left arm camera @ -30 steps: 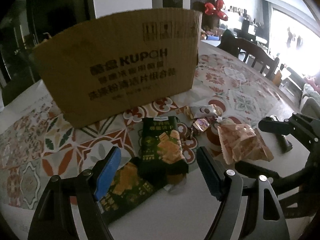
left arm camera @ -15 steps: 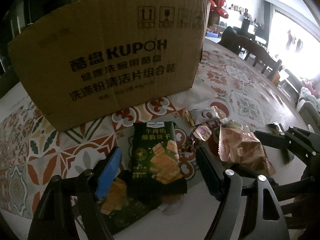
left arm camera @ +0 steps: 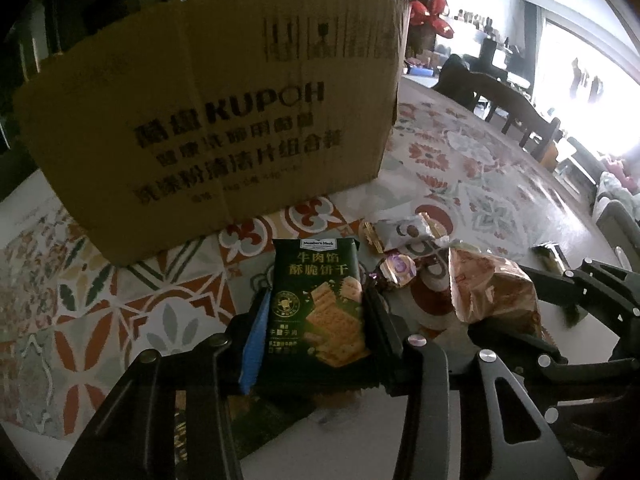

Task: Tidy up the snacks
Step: 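Lift both held snacks and carry them over the cardboard box, then open both tools to drop the snacks into the box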

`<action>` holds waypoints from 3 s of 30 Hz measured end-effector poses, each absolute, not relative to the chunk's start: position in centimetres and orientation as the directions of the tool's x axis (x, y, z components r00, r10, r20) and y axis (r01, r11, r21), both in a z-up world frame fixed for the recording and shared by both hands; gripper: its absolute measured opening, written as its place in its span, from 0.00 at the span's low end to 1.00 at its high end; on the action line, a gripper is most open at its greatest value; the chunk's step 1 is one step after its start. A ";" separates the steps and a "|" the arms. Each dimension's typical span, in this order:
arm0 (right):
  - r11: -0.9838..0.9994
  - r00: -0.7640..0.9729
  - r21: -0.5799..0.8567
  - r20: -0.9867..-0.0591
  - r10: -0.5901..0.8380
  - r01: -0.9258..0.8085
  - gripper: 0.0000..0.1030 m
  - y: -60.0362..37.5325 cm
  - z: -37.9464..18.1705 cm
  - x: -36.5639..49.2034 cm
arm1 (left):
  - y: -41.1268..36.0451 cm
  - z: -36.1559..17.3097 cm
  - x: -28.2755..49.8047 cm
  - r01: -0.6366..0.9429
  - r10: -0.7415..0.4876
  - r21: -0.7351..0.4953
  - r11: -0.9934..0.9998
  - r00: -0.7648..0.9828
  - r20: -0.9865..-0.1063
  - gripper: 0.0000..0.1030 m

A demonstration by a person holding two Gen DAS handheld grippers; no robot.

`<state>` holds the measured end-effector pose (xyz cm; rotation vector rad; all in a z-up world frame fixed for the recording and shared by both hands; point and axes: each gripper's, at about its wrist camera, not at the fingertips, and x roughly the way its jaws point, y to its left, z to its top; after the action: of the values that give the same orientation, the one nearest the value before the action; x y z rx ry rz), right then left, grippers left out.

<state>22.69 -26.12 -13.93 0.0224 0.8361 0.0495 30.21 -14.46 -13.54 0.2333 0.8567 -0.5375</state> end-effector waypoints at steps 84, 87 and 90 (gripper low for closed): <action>0.991 0.832 0.084 -0.539 0.130 -0.101 0.47 -24.8 2.1 37.0 | -9.6 3.6 40.2 0.375 -0.293 0.028 0.927 0.766 -0.572 0.43; 0.992 0.821 0.084 -0.556 0.128 -0.097 0.47 -24.7 1.8 37.9 | -9.8 2.9 41.2 0.368 -0.285 0.025 0.930 0.760 -0.585 0.44; 0.991 0.811 0.090 -0.571 0.129 -0.095 0.47 -24.8 1.4 38.6 | -10.0 2.4 41.8 0.356 -0.267 0.041 0.933 0.766 -0.585 0.49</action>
<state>38.60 -24.83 1.39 0.0580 0.6140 0.1195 41.81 -9.96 2.42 0.1531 0.6111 -0.3397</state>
